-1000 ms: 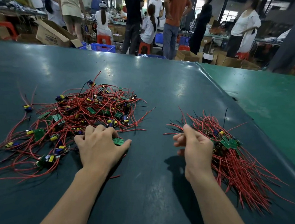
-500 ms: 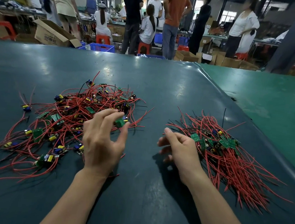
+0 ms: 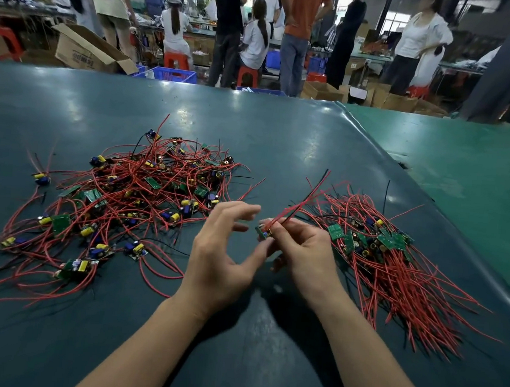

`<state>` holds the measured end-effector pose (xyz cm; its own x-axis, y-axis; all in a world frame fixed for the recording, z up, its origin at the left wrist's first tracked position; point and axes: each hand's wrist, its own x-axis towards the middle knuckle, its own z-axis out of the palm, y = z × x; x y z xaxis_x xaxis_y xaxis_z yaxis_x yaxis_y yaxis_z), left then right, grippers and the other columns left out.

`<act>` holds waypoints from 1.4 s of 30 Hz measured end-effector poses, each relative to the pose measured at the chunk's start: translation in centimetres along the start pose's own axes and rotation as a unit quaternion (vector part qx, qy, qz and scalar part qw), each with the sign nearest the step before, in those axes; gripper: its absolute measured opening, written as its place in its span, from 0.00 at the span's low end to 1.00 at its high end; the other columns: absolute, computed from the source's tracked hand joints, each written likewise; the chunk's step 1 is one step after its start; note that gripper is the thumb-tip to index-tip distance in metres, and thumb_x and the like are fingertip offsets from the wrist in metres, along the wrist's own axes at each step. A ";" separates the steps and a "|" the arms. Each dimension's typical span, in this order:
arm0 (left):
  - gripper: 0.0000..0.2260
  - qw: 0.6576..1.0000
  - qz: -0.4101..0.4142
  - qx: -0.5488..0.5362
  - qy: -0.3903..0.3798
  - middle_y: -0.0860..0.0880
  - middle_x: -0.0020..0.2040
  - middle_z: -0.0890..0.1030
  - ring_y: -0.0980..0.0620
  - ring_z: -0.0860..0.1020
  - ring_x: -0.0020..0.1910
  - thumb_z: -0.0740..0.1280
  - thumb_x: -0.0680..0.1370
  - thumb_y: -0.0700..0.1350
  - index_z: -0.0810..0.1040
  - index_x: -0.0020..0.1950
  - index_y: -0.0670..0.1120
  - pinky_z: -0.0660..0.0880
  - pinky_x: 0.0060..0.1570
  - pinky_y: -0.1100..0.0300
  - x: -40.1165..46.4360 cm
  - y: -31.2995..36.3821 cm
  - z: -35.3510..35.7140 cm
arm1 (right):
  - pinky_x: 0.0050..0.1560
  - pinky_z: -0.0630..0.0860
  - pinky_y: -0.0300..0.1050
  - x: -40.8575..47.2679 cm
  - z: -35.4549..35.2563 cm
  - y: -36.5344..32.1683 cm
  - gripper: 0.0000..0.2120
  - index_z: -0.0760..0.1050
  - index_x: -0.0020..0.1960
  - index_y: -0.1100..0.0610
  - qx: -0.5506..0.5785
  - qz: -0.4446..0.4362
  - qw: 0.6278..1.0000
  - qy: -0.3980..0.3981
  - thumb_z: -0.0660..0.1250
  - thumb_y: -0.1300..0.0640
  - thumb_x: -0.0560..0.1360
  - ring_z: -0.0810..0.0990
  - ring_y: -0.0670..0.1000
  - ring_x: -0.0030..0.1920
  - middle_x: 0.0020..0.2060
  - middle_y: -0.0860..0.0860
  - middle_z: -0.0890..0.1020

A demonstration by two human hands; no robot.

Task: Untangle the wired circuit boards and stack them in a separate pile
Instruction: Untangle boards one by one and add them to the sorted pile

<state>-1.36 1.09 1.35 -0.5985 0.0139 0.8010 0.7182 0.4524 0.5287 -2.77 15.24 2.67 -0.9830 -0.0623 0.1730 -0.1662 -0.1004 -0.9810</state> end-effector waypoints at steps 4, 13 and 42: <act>0.12 0.988 -0.146 -0.034 -0.031 0.50 0.46 0.82 0.55 0.81 0.40 0.75 0.71 0.37 0.81 0.53 0.45 0.80 0.43 0.56 0.2 -0.4 -0.1 | 0.25 0.76 0.41 -0.2 -0.2 0.3 0.08 0.83 0.40 0.52 -0.118 -0.038 0.992 0.035 0.70 0.60 0.76 0.81 0.45 0.30 0.29 0.48 0.83; 0.09 0.858 -0.387 -0.335 0.029 0.47 0.37 0.84 0.49 0.84 0.40 0.68 0.73 0.27 0.78 0.44 0.40 0.81 0.46 0.60 1.0 -1.4 -0.2 | 0.26 0.75 0.36 0.3 0.1 -0.4 0.10 0.81 0.38 0.58 0.118 0.088 0.983 0.105 0.68 0.60 0.78 0.81 0.47 0.28 0.31 0.53 0.84; 0.07 0.836 -0.380 -0.392 -0.055 0.46 0.39 0.83 0.50 0.80 0.39 0.76 0.66 0.38 0.84 0.40 0.48 0.77 0.46 0.60 1.0 -1.4 -0.8 | 0.22 0.69 0.37 0.6 -0.2 0.3 0.10 0.80 0.37 0.60 0.114 0.036 0.972 0.205 0.70 0.60 0.77 0.73 0.45 0.25 0.26 0.51 0.79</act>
<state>-2.68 -0.21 1.66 -0.9856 0.0895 0.1433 0.1028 -0.3548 0.9293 -3.47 15.37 2.49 -0.9481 0.3180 0.0087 -0.1194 -0.3306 -0.9362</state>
